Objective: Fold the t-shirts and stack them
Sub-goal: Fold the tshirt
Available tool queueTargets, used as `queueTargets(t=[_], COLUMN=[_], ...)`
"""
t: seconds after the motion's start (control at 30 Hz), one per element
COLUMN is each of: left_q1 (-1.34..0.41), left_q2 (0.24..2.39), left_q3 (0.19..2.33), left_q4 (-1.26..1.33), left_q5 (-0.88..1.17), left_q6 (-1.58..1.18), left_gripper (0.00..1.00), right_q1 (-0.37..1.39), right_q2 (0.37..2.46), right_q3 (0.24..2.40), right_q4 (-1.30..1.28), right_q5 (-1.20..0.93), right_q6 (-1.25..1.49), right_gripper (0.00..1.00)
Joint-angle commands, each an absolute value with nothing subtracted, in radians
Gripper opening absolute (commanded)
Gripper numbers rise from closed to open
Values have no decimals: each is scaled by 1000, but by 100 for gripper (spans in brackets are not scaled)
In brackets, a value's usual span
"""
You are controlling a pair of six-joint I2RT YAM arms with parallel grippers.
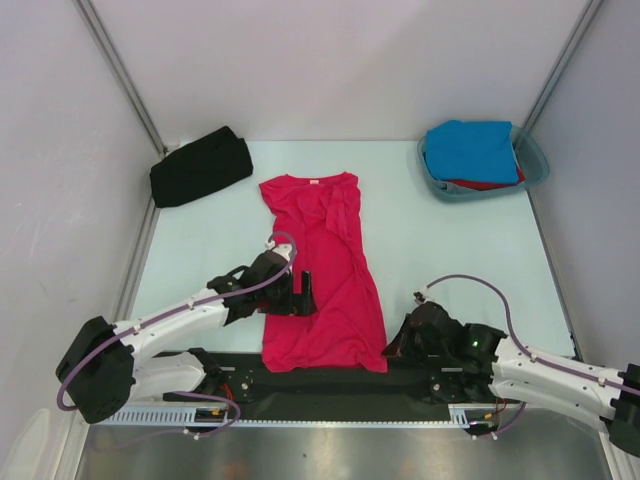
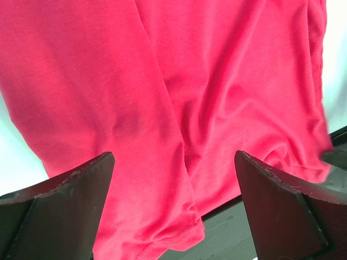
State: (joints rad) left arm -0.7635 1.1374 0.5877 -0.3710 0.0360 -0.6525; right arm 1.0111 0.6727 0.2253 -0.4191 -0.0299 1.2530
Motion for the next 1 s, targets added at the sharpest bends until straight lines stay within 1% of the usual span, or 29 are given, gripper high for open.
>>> queueTargets(t=[0.0, 0.17, 0.33, 0.7, 0.97], left_q1=[-769, -769, -769, -767, -767], left_q2=[1117, 1106, 1095, 1036, 982], left_q3=[583, 580, 575, 542, 517], left_q4=[-354, -356, -357, -367, -379], left_q5=[31, 29, 25, 12, 2], left_q6=[-638, -638, -638, -641, -647], left_gripper=[100, 100, 100, 100, 100], right_q1=[1031, 1068, 1133, 1288, 1310], right_q2=[634, 630, 722, 1145, 1325], right_q3=[316, 403, 469, 673, 819], right_q4=[-455, -505, -465, -345, -325], right_q5=[-2, 54, 46, 17, 9], right_q6=[1224, 1190, 1167, 1071, 1006], right_gripper=[0, 0, 0, 0, 0])
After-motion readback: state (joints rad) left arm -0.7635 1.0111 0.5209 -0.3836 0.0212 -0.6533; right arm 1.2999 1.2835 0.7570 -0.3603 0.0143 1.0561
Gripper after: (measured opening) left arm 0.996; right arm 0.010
